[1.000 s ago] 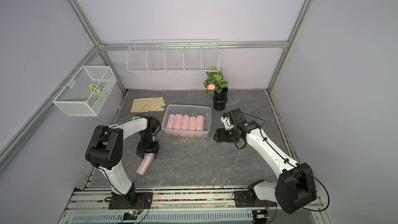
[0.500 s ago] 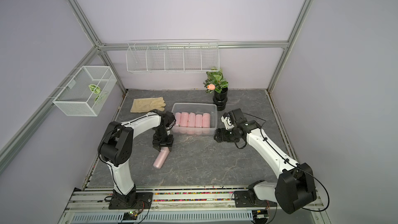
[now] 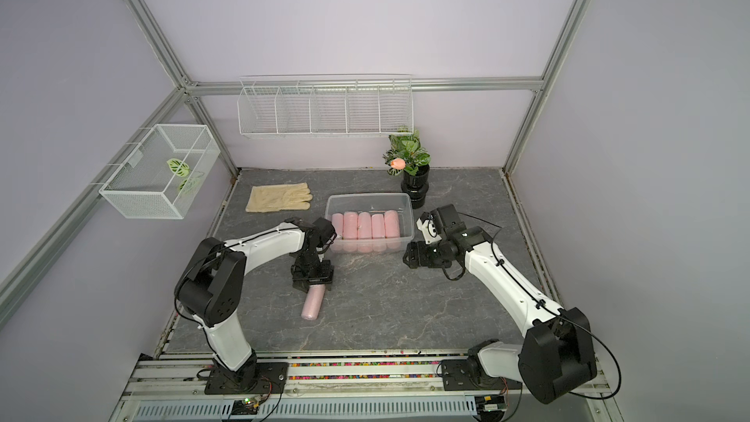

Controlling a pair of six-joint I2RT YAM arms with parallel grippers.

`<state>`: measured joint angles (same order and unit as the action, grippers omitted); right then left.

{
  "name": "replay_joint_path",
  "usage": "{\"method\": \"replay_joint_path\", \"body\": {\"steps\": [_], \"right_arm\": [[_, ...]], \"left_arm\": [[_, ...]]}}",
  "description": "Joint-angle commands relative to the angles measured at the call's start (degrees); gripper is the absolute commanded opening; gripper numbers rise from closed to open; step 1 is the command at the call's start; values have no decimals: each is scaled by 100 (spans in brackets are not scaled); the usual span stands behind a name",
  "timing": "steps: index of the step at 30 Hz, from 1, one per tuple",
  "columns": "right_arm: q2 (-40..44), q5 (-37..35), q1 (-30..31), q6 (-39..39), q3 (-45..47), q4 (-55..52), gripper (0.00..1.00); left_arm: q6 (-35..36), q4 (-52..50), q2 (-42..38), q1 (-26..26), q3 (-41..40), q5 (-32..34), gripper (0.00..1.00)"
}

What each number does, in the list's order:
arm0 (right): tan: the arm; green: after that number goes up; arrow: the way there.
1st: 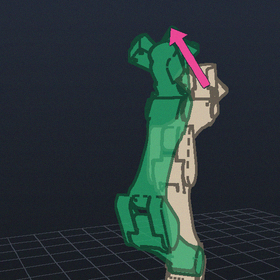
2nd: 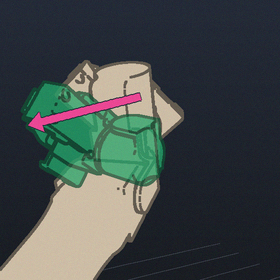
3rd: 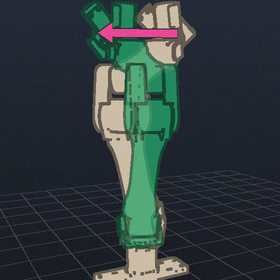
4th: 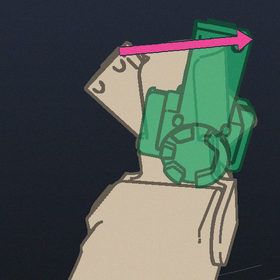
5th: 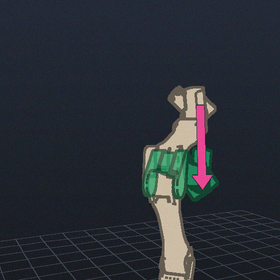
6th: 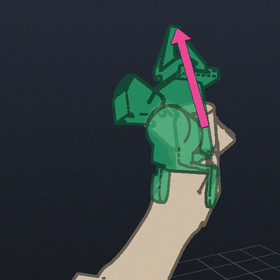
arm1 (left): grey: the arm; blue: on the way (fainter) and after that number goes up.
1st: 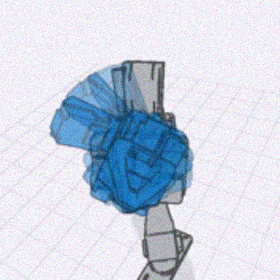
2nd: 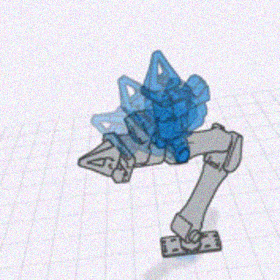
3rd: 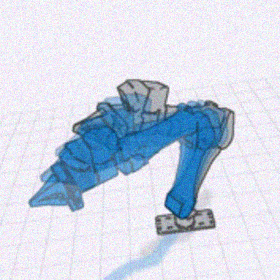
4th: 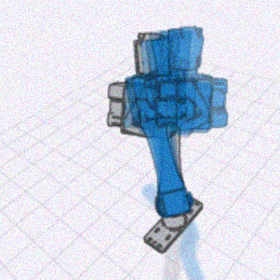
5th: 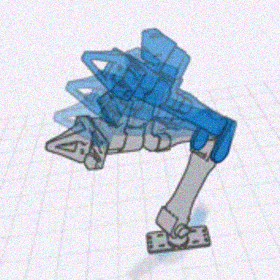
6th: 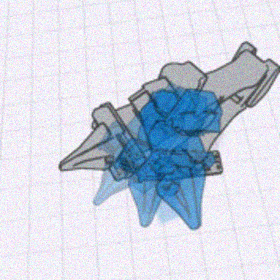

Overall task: Put the roll of trash bags into the storage box
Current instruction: Pick up the roll of trash bags from the center of the board.

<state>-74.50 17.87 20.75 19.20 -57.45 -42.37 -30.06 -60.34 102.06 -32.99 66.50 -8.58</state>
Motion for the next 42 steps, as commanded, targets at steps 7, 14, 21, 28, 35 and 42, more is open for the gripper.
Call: {"method": "replay_joint_path", "body": {"steps": [7, 14, 21, 28, 35, 42], "right_arm": [[181, -29, -45, -68, 164, -17, 81], [217, -38, -45, -57, 173, -24, 81], [269, -64, -45, -37, 193, -43, 81], [290, -99, -51, -39, 190, -52, 81], [277, -100, -51, -41, 182, -66, 81], [274, -123, -45, -31, 173, -72, 81]], "left_arm": [[-398, 389, -849, -76, -595, 478, 82], [-207, 301, -620, -234, -684, 590, 86], [-48, 315, -231, -554, -568, 723, 81], [-117, 377, -280, -597, -612, 776, 62], [-190, 408, -331, -620, -668, 780, 55], [-383, 369, -705, -656, -626, 728, 51]]}}
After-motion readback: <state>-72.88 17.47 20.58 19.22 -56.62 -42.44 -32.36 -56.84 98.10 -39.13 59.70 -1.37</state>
